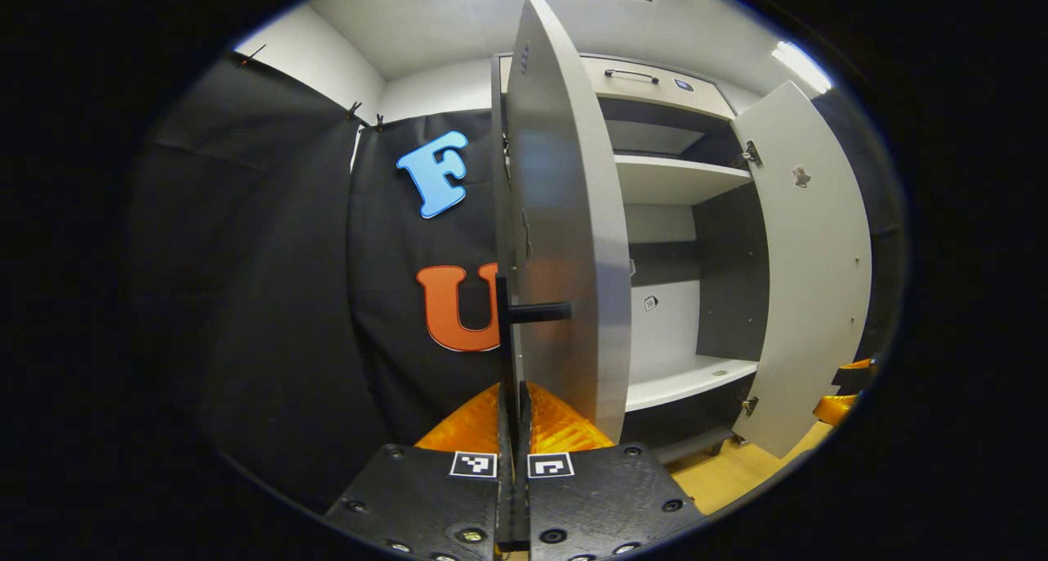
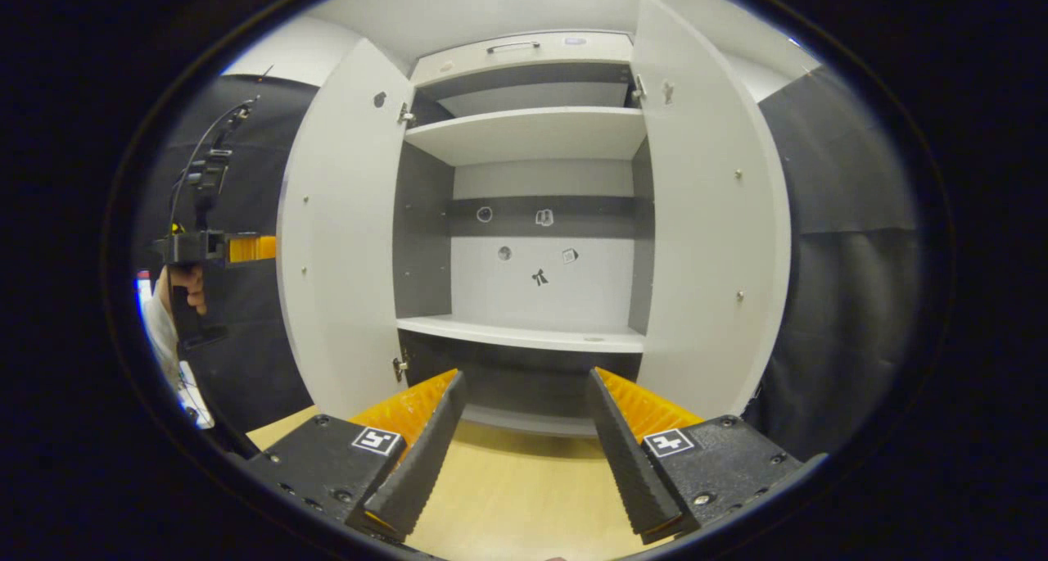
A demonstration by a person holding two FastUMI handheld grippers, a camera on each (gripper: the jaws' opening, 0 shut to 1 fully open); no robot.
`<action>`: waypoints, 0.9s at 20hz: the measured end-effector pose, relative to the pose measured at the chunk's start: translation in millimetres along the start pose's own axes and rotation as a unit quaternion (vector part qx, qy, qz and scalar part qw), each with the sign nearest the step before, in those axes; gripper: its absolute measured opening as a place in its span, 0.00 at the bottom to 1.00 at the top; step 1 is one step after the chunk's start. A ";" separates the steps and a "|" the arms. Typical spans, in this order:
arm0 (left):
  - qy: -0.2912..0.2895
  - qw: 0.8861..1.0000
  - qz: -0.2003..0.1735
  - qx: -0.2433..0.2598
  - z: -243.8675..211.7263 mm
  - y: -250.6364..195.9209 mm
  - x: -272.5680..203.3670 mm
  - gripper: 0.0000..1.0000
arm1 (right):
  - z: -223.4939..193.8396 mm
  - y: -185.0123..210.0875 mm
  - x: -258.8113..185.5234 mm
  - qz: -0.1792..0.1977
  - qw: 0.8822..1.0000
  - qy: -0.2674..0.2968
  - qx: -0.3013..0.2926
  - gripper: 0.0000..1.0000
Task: Open the right door of the double-door shoe cabinet with the right hand, and open the left door with the left hand.
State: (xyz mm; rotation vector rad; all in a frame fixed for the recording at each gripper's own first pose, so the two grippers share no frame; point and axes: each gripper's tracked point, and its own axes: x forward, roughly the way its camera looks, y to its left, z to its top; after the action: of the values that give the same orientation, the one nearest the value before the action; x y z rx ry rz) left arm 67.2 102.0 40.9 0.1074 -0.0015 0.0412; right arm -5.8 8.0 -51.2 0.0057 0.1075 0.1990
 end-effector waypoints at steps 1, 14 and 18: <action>-0.001 1.000 -0.005 -0.012 -0.4 4.3 0.3 0.00 | -0.3 2.4 0.1 0.001 1.000 0.001 -0.001 0.93; -0.004 0.997 -0.069 -0.029 -12.0 26.0 -14.1 0.00 | -8.0 -0.2 -9.4 -0.019 1.000 0.012 0.008 0.93; 0.003 0.998 -0.050 -0.031 -26.4 11.2 -51.4 0.00 | -12.2 -8.8 -8.4 -0.040 0.999 0.017 0.008 0.93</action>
State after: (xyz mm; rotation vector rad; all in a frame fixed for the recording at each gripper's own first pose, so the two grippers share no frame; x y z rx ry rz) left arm 15.5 113.8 15.6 0.0461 0.0087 -0.0594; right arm -13.6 -2.4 -62.6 0.0143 0.1425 0.1192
